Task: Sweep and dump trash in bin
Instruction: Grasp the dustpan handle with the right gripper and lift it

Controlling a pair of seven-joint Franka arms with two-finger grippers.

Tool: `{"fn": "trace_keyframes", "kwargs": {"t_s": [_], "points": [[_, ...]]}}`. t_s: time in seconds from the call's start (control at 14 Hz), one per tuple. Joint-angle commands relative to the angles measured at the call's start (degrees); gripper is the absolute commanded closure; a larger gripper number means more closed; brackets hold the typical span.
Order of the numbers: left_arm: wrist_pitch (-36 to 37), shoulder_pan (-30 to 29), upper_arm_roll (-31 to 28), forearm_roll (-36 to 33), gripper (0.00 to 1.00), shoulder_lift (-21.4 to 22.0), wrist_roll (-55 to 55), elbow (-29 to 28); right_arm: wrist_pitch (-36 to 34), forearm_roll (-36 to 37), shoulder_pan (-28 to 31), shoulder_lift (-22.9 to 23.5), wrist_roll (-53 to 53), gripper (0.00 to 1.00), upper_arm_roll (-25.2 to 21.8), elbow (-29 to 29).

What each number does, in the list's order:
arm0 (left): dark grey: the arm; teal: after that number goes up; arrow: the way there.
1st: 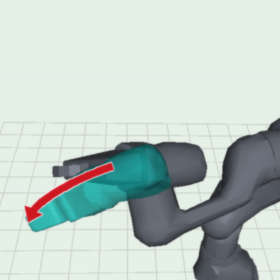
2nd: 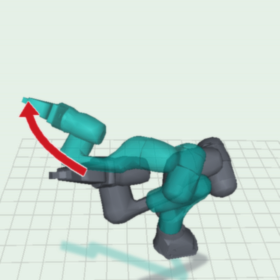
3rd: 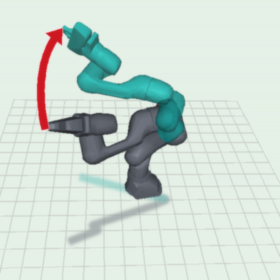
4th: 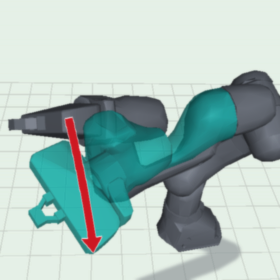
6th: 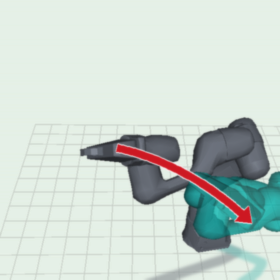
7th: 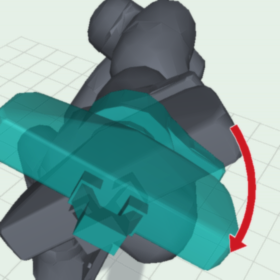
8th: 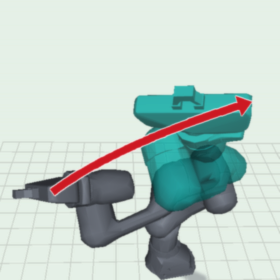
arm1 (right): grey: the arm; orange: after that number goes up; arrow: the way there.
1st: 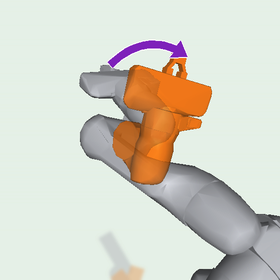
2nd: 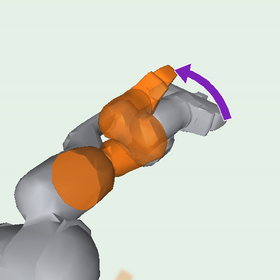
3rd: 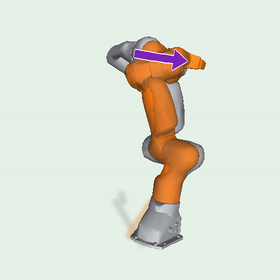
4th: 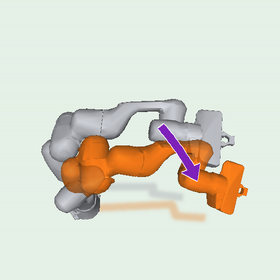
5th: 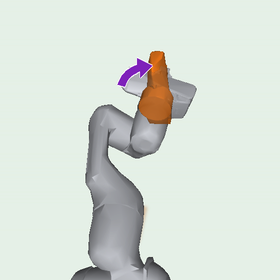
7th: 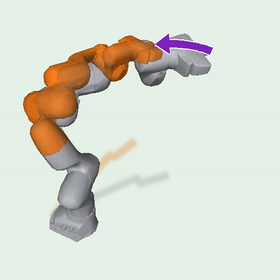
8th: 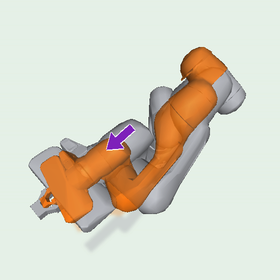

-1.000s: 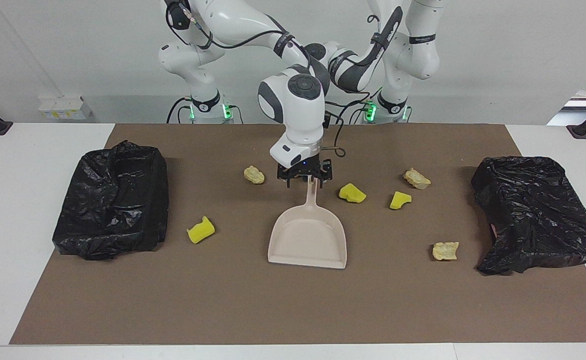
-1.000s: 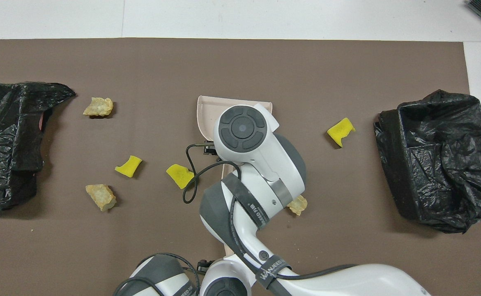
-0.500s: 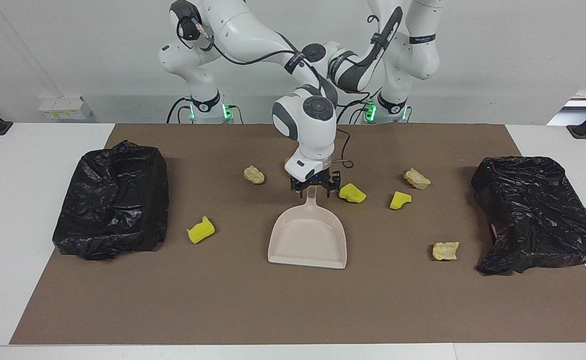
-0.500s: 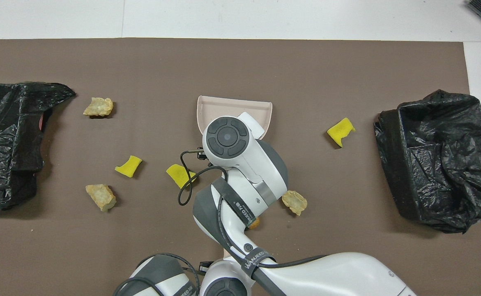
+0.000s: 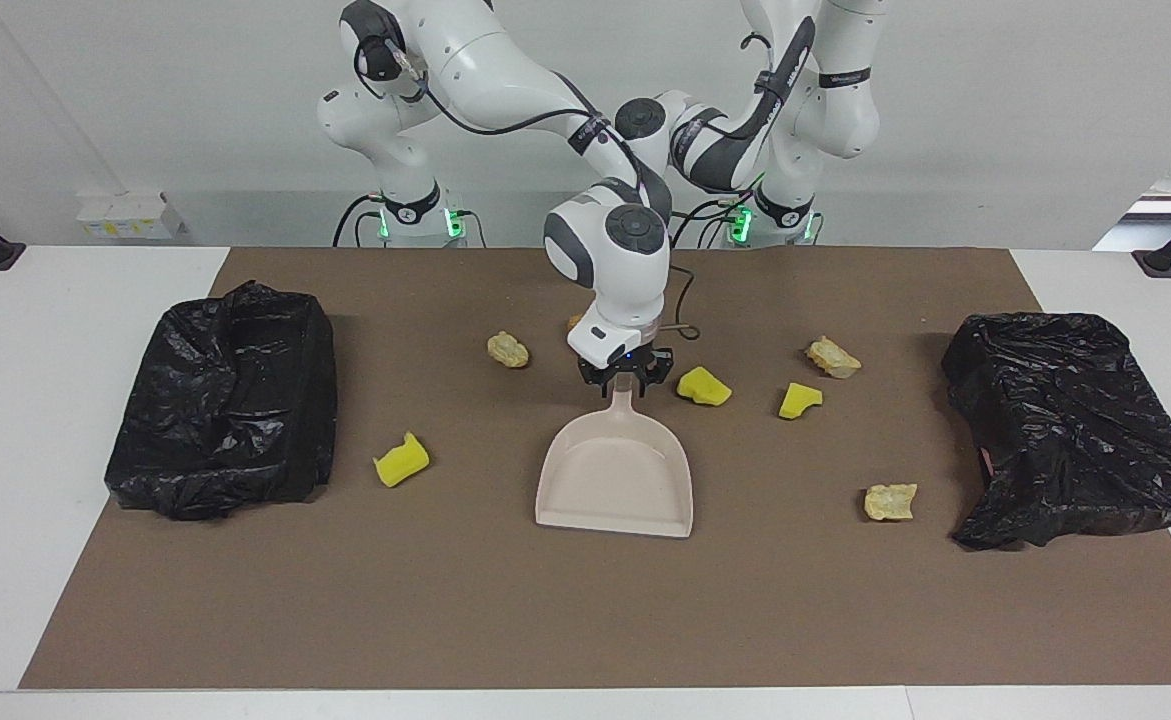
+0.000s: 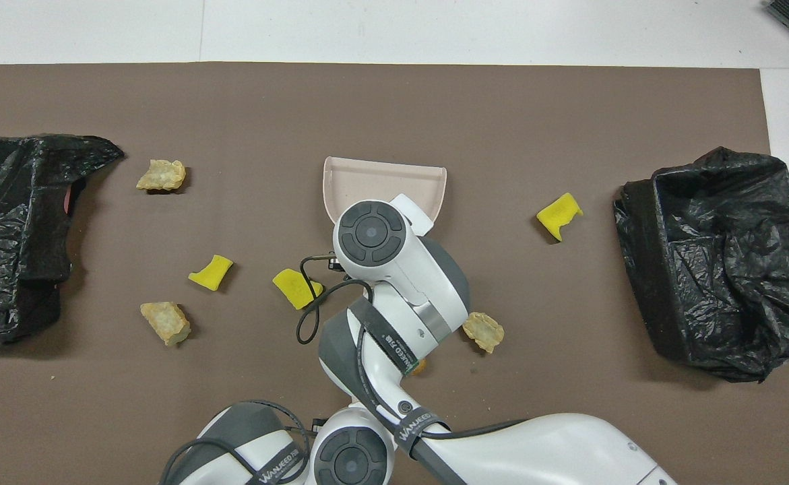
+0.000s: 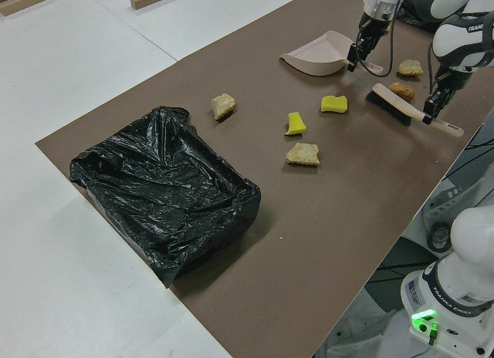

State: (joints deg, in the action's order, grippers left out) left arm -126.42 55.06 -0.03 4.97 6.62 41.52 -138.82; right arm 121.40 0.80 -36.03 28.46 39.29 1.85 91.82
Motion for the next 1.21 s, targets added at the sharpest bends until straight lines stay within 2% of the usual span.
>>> {"fn": "trace_keyframes", "kwargs": {"t_s": [0.0,0.14,0.5,0.93,1.14], "points": [[2.4,-1.1,-0.3,0.6,1.0,1.3,-1.2,-0.2,1.1,0.1,0.0,-0.9,0.8,0.74,0.1,0.8],[3.5,-2.2,-0.4,0.6,1.0,1.5,-2.7,-0.2,0.9,0.2,0.0,-0.9,1.0,1.0,0.1,0.8],[8.5,-8.5,-0.5,0.4,1.0,4.9,-12.1,-0.7,-0.4,0.5,0.8,-3.6,-6.3,1.0,0.1,0.9],[12.7,-15.2,-0.6,-1.2,1.0,7.9,-17.1,-0.3,-6.1,0.2,6.5,-8.3,-39.9,1.0,0.2,0.9],[16.2,-20.4,-0.6,-2.2,1.0,11.7,-17.0,0.0,-6.8,0.6,8.8,-8.5,-58.0,1.0,0.0,0.8]]}}
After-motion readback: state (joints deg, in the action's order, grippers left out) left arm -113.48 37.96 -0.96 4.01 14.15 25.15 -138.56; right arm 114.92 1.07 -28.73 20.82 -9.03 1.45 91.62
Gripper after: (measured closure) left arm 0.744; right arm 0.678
